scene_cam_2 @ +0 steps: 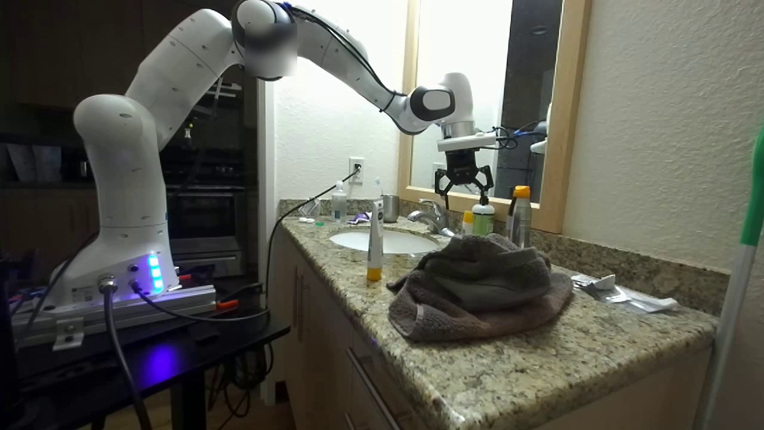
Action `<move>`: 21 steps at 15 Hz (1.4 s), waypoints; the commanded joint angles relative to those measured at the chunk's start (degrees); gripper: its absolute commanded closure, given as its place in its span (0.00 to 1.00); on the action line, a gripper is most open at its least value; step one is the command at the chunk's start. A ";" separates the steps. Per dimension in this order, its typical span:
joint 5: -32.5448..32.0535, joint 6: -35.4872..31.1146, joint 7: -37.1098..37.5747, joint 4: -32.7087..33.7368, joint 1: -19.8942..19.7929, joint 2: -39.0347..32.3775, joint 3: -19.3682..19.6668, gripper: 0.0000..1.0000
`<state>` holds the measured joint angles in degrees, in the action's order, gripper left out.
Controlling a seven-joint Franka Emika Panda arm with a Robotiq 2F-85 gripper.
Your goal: Close the drawer and then move the white and yellow bottles forward
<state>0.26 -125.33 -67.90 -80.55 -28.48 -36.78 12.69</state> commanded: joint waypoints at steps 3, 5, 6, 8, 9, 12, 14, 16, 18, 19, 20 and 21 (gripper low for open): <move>-1.60 0.14 6.27 2.01 -0.62 -3.38 0.29 0.00; -1.30 0.23 5.25 0.72 -1.09 -2.22 -0.81 0.00; -1.34 0.23 5.70 0.91 -1.17 -2.62 -0.79 0.00; 0.40 2.33 6.14 1.49 -1.76 -2.92 -1.77 0.00; 1.29 2.77 5.93 1.84 -2.18 -3.06 -2.35 0.00; 4.58 2.07 4.87 1.32 -3.25 -2.55 -4.44 0.34; 6.12 1.86 4.61 1.32 -3.62 -2.37 -5.20 0.47; 7.32 1.99 4.18 1.68 -4.06 -2.49 -5.75 0.61; 7.75 1.93 4.27 1.99 -4.30 -2.66 -5.85 0.75; 8.01 1.76 4.26 1.93 -4.45 -2.68 -5.94 0.81; 7.96 1.73 4.48 2.06 -4.50 -2.73 -5.81 0.90; 7.92 1.65 4.56 2.13 -4.60 -2.77 -5.75 0.95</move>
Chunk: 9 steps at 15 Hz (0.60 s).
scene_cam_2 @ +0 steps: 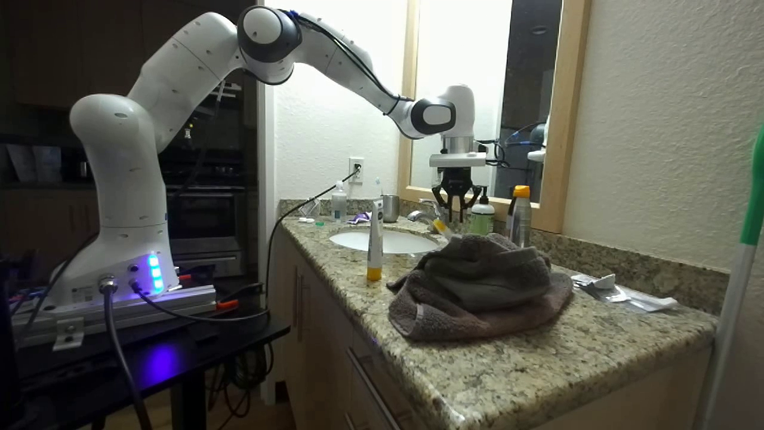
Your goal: Close the drawer and then move the white and yellow bottles forward
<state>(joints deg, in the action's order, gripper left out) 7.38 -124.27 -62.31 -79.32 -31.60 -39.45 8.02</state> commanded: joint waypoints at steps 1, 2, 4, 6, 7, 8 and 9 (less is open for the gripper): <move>0.65 0.26 -0.97 0.95 -1.59 -0.12 -0.97 1.00; 0.51 0.16 -0.78 1.07 -1.66 -0.18 -0.87 1.00; -0.61 -0.95 0.96 0.59 -0.97 0.22 -0.01 0.73; -0.47 -0.16 0.70 0.94 -1.12 -0.12 -0.37 0.71; -0.48 -0.17 0.76 1.04 -1.12 -0.10 -0.37 0.89; -0.48 -0.14 0.75 1.04 -1.10 -0.12 -0.38 0.57; -0.47 -0.15 0.71 1.00 -1.08 -0.03 -0.41 0.50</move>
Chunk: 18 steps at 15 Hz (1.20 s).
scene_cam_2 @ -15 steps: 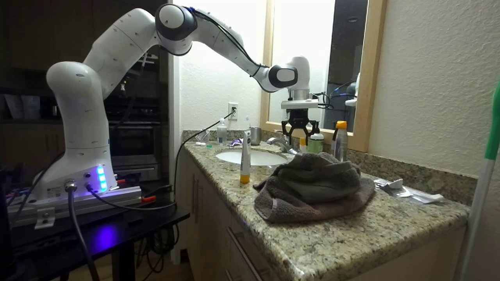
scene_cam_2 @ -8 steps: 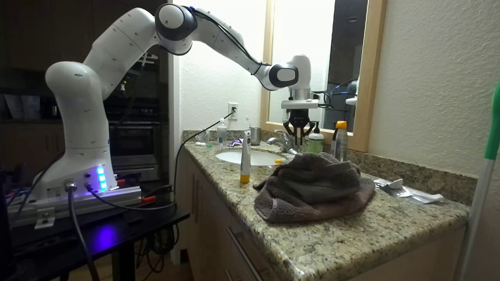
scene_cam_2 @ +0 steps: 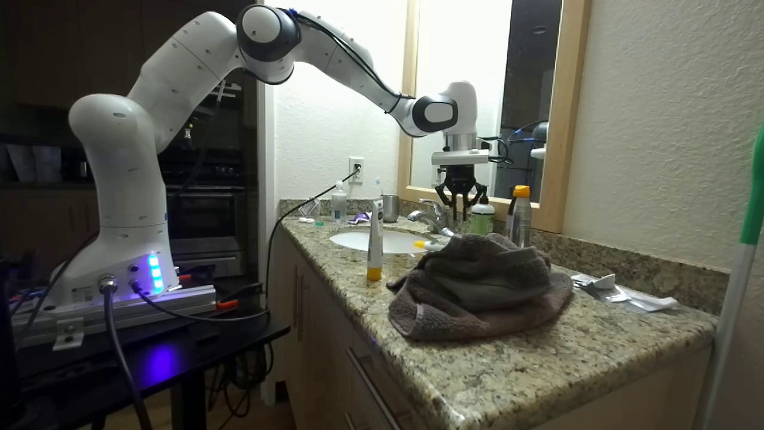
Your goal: Close the drawer and then move the white and yellow bottles forward
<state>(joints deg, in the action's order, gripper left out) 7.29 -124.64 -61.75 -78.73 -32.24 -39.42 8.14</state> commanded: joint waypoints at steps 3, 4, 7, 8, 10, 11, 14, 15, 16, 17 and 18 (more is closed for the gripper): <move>-2.16 1.24 2.77 0.89 0.37 -0.58 0.75 0.29; -2.75 1.60 3.78 1.05 0.35 -0.74 1.04 0.21; -3.42 5.77 3.95 -0.03 -0.22 0.14 0.74 0.02; -3.80 6.31 4.43 -1.36 -0.04 1.04 1.11 0.00; -1.94 6.53 7.35 -4.75 0.17 3.45 1.76 0.00; -0.95 6.70 9.29 -5.89 0.04 4.53 1.97 0.00; 0.67 6.23 13.17 -10.51 0.15 8.69 2.34 0.00; -0.92 6.33 12.09 -4.50 -0.43 3.49 1.64 0.00; -0.50 6.38 12.58 -5.66 -0.38 4.74 1.76 0.00; -0.32 6.36 12.86 -6.66 -0.30 5.86 1.86 0.00; -0.25 6.35 12.99 -7.39 -0.23 6.59 1.92 0.00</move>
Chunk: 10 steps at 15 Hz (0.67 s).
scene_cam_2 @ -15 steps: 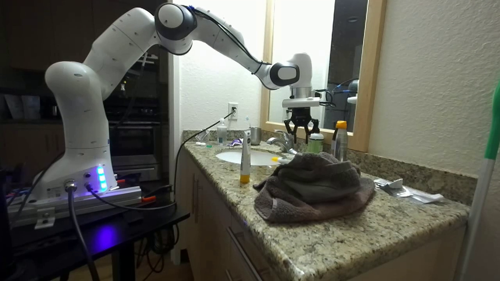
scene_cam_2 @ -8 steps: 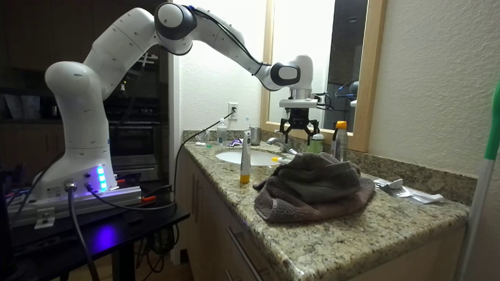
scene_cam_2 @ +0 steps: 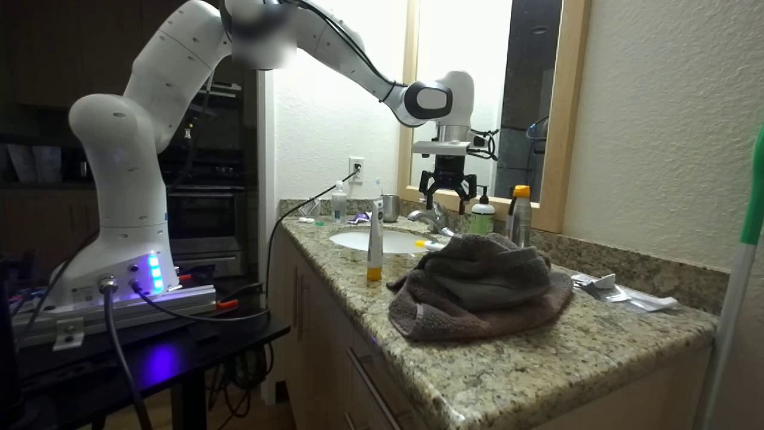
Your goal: Close the drawer and then move the white and yellow bottles forward
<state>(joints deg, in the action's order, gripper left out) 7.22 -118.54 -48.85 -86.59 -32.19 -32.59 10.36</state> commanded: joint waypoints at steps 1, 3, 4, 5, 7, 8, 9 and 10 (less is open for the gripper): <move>-0.20 0.59 2.53 0.87 0.10 -0.86 0.18 0.00; -1.03 0.76 8.67 0.31 1.06 -1.91 1.14 0.00; -1.52 1.13 11.80 0.21 1.32 -2.55 1.37 0.00; -1.98 1.78 14.67 0.10 1.51 -3.24 1.51 0.00; -2.54 1.85 19.92 -0.34 1.62 -4.14 1.68 0.00; -2.68 1.13 22.23 -1.32 1.65 -3.75 1.67 0.00; -2.74 0.73 23.59 -2.03 1.55 -3.20 1.47 0.00; -2.47 0.81 20.94 -0.08 0.59 -4.67 0.35 0.00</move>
<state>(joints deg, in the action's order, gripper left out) 5.03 -117.99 -27.96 -87.17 -31.19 -37.06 11.16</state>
